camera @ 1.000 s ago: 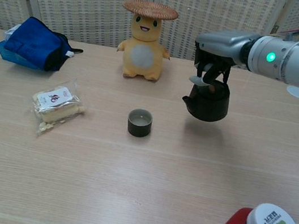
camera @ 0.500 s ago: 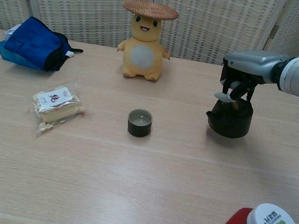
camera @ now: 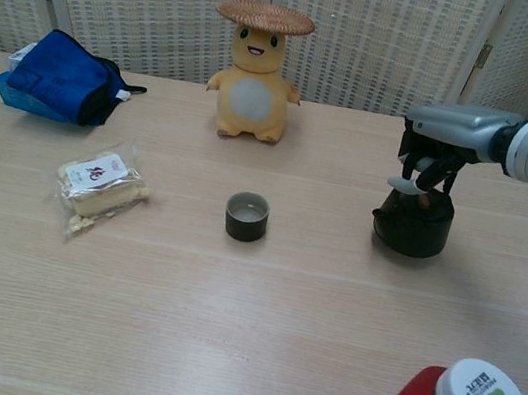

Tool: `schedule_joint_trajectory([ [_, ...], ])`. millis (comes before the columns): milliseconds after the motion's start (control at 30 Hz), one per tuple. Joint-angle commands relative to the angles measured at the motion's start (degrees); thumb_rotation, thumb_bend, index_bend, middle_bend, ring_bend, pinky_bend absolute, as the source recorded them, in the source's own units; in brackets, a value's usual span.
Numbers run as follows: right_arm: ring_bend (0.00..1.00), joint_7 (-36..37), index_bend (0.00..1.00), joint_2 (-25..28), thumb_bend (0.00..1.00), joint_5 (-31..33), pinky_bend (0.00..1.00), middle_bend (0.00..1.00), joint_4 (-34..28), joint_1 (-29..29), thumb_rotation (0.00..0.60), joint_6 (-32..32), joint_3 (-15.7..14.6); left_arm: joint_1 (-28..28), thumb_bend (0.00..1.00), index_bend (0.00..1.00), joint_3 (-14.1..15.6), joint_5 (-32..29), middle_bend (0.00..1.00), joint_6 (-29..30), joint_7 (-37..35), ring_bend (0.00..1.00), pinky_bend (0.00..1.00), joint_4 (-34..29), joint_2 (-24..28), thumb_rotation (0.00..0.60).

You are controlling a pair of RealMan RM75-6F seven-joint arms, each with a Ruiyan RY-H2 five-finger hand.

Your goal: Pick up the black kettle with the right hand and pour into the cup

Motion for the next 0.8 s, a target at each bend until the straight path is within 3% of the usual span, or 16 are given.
schedule_joint_trajectory([
  [33,0.92,0.17,0.96,0.22,0.00,-0.42,0.51,0.93,-0.01,-0.19,0.478,-0.02,0.14,-0.03,0.22,0.12,0.01,-0.02,0.00,-0.06,0.00,0.00,0.00,0.03,-0.04,0.600],
  [333,0.92,-0.67,0.96,1.03,0.00,-0.93,0.48,0.93,-0.32,-0.46,0.424,-0.28,0.38,-0.13,0.22,0.12,0.00,-0.27,0.00,-0.34,-0.07,0.00,0.00,0.30,-0.27,0.600],
  [800,0.91,-4.10,0.96,0.06,0.00,-0.80,0.47,0.93,0.52,-1.00,0.418,-0.06,-0.22,-0.24,0.22,0.12,0.02,-0.41,0.00,-0.48,-0.37,0.00,0.00,0.60,-0.46,0.600],
])
